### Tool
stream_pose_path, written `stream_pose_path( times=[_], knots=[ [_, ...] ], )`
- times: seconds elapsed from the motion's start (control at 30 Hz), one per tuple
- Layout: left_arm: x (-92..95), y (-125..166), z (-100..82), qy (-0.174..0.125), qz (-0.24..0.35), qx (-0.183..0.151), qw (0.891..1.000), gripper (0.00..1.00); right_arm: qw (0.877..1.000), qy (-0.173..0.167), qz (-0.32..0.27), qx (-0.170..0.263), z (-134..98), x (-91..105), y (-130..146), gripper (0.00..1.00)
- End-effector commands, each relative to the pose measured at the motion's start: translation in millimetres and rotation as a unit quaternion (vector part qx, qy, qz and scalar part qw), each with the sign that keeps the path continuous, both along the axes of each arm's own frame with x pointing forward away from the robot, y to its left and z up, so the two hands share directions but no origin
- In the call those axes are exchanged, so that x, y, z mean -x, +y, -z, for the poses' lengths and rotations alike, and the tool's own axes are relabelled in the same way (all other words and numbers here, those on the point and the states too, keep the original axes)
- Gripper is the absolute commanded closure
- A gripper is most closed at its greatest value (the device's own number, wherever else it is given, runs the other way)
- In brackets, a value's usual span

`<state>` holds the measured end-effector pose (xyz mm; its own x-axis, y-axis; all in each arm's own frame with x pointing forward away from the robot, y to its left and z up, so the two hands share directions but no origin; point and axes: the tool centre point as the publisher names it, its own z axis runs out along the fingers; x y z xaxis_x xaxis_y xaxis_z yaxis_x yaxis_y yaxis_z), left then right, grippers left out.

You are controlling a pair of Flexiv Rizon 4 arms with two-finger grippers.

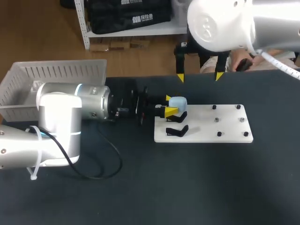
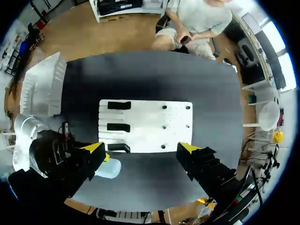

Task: Pick up each earbud case from the left stands, insert the matching earbuds, close the lid, and place the case in the box.

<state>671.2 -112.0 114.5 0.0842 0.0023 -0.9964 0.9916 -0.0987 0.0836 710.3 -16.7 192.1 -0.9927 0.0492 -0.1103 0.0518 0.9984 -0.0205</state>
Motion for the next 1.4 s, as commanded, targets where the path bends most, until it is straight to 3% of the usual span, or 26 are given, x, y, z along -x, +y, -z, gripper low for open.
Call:
stream_pose_path(
  times=[0.03,0.1,0.23,0.5,0.7,0.83,1.03,1.17,1.23,1.27,1.4],
  knots=[
    [-10.4,24,-6.4,-0.001,-0.031,-0.002,1.0,1.0,0.995,-0.089,0.031,-0.024,-12,30.2,-32,0.0],
    [-23.3,48,-11.6,-0.004,-0.062,-0.01,0.998,1.0,0.994,-0.094,0.046,-0.036,-15,35.4,-45,0.0],
    [-43.6,95,-15.3,-0.005,-0.119,-0.039,0.992,1.0,0.994,-0.094,0.046,-0.036,-15,35.4,-45,0.0],
    [-81.9,183,-19.4,0.003,-0.234,-0.077,0.969,1.0,0.994,-0.094,0.046,-0.036,-15,35.4,-45,0.0],
    [-116.5,251,-16.9,-0.004,-0.336,-0.144,0.931,1.0,0.994,-0.094,0.046,-0.036,-15,35.4,-45,0.0],
    [-132.9,284,-15.1,0.006,-0.395,-0.168,0.903,1.0,0.994,-0.094,0.046,-0.036,-15,35.4,-45,0.0],
    [-155.0,321,-11.9,0.015,-0.455,-0.207,0.866,1.0,0.994,-0.094,0.046,-0.036,-15,35.4,-45,0.0],
    [-156.6,331,-17.4,0.005,-0.474,-0.222,0.852,1.0,0.994,-0.094,0.046,-0.036,-15,35.4,-45,0.0],
    [-154.3,332,-19.2,0.003,-0.482,-0.222,0.848,0.52,0.994,-0.094,0.046,-0.036,-15,35.4,-45,0.0],
    [-152.9,333,-20.3,-0.001,-0.487,-0.222,0.845,0.0,0.994,-0.094,0.046,-0.036,-15,35.4,-45,0.0],
    [-144.6,329,-28.3,-0.016,-0.489,-0.221,0.843,0.0,0.994,-0.094,0.046,-0.036,-15,35.4,-45,0.0]
  ],
)
